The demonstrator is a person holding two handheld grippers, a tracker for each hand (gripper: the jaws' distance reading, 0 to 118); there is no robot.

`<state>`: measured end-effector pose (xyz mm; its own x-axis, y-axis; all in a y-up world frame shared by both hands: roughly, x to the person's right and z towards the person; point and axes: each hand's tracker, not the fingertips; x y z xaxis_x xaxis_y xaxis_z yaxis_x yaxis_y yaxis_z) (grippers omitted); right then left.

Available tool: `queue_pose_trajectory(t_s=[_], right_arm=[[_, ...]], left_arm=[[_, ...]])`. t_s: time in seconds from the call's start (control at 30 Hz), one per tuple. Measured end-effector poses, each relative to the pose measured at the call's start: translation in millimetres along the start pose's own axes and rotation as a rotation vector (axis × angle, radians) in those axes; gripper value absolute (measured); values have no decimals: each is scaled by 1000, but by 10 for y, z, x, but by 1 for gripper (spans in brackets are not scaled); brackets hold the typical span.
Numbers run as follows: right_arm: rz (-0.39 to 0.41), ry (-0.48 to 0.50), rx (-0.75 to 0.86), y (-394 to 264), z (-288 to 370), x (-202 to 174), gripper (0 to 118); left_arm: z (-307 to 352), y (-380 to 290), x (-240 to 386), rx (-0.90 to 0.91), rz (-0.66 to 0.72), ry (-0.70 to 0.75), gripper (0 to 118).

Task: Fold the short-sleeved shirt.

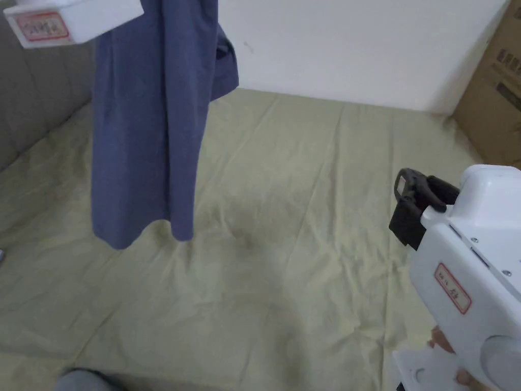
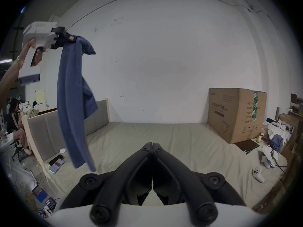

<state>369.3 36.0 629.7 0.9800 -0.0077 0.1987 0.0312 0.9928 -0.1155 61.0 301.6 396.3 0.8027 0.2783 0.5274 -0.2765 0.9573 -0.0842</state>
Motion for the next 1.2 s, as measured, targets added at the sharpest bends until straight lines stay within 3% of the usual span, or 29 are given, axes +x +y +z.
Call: queue_pose_trajectory(t_s=[0.17, 0.33, 0.53, 0.67, 0.93, 1.0, 1.1, 1.2], right_arm=[[-15, -74, 33, 89, 178, 205, 0], [-20, -146, 34, 68, 333, 383, 0], [-41, -199, 8, -27, 381, 586, 0], [-58, -219, -4, -86, 362, 815, 0], [-78, -246, -53, -211, 299, 860, 0], [-91, -247, -66, -258, 265, 875, 0], [-108, -241, -84, -300, 209, 853, 0], [-95, -223, -95, -315, 166, 781, 0]], left_arm=[[-445, -6, 408, -17, -3, -44, 7], [-882, -625, 689, -186, -19, -68, 7], [-1319, -2037, 843, -546, -109, -25, 7], [-1486, -3157, 733, -814, -89, 19, 7], [-1067, -4763, 569, -1157, -173, 119, 10], [-936, -4955, 520, -1182, -184, 145, 24], [-838, -5017, 460, -1194, -165, 158, 64], [-877, -4821, 388, -1211, -72, 133, 74]])
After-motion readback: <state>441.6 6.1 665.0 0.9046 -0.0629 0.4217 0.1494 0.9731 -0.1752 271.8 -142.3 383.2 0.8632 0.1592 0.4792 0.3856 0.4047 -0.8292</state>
